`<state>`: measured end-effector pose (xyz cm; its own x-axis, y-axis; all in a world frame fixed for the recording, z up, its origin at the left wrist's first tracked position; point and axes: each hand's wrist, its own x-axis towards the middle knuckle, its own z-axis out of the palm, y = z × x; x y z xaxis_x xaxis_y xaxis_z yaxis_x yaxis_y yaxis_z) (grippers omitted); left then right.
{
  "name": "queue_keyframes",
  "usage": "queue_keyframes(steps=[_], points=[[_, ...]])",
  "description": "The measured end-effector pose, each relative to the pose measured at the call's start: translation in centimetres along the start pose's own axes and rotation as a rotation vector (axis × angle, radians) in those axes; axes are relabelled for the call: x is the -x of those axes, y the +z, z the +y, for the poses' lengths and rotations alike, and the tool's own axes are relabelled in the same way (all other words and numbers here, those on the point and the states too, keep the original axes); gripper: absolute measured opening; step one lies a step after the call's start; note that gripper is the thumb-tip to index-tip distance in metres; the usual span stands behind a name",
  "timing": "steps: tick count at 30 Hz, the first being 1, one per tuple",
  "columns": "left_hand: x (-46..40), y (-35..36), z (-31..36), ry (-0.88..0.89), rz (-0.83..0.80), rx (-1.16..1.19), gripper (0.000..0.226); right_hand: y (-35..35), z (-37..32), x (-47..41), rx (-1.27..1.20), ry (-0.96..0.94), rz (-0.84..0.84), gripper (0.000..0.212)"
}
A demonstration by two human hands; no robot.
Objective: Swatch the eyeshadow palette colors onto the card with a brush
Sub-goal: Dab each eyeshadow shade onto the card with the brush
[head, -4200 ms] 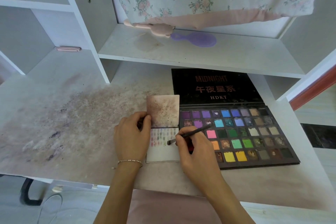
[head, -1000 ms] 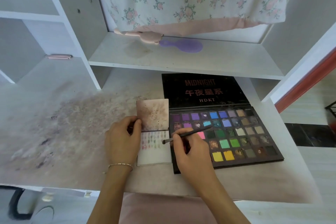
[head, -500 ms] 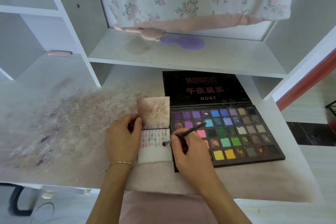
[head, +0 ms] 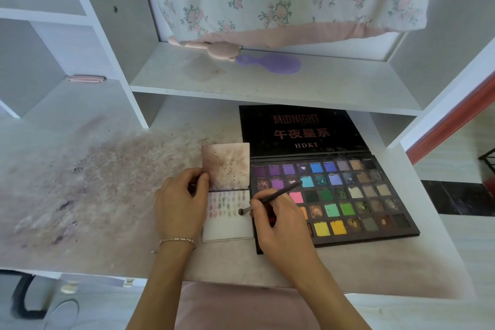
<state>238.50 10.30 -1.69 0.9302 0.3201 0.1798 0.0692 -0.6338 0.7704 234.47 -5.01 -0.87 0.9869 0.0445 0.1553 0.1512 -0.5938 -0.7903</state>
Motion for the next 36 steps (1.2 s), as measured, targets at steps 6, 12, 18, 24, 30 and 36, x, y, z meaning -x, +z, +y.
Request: queue_keyframes(steps=[6,12,18,24,30,36], points=[[-0.1,0.1,0.1,0.004,0.005,-0.006,0.013,0.1,0.0,0.1,-0.001,-0.002,-0.004,0.009],[0.0,0.0,0.0,0.001,0.003,-0.005,0.014,0.1,0.1,0.0,0.017,-0.016,-0.009,0.006],[0.0,0.0,0.0,0.005,0.005,-0.001,0.015,0.0,0.2,0.1,-0.015,-0.015,-0.007,0.009],[0.0,0.1,-0.1,0.000,0.011,0.006,0.015,-0.4,0.1,0.4,-0.176,-0.018,0.175,0.013],[0.0,0.1,-0.1,-0.003,0.028,0.014,0.013,-0.7,0.6,0.8,-0.259,-0.012,0.279,0.013],[-0.3,0.3,-0.5,0.009,0.033,-0.008,0.015,-2.9,1.8,0.9,-0.270,0.058,0.404,0.026]])
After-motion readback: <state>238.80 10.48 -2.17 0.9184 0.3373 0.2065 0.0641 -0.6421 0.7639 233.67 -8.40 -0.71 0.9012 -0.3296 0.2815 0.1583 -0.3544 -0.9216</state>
